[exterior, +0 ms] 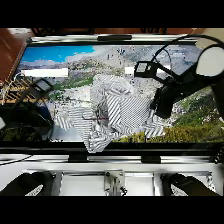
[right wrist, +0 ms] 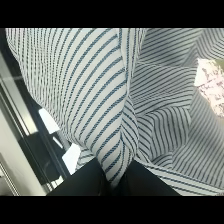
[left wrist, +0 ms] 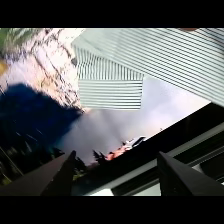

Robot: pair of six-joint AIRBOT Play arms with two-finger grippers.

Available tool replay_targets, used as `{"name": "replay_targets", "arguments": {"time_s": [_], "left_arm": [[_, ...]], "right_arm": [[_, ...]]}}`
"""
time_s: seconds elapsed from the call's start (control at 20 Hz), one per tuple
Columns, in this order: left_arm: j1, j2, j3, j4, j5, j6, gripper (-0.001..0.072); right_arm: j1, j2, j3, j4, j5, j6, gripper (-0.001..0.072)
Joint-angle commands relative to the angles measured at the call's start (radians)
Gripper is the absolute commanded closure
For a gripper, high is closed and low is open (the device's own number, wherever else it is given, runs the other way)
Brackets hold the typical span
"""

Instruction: Fold the shirts.

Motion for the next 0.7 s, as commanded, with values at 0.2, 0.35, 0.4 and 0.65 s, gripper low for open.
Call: {"name": "replay_targets", "arguments": {"time_s": [0.2,0.35,0.4,0.65], "left_arm": [[0.151,-0.013,-0.185,-0.456,0.245,-0.272,0.0097],[0.151,-0.087,-0.294,-0.736,0.504,-0.271,0.0103],[0.148,-0.124,-0.305,-0.810,0.572,-0.270,0.0103],[0.092,-0.319,-0.304,-1.114,0.779,-0.114,0.0103]], "right_arm": [[0.000,0.117,0.000,0.011,-0.058,0.255,0.0627],[0.000,0.130,0.000,0.007,-0.118,0.310,0.0627],[0.000,0.130,0.000,0.014,-0.135,0.312,0.0627],[0.000,0.130,0.000,0.092,-0.163,0.341,0.0626]]}}
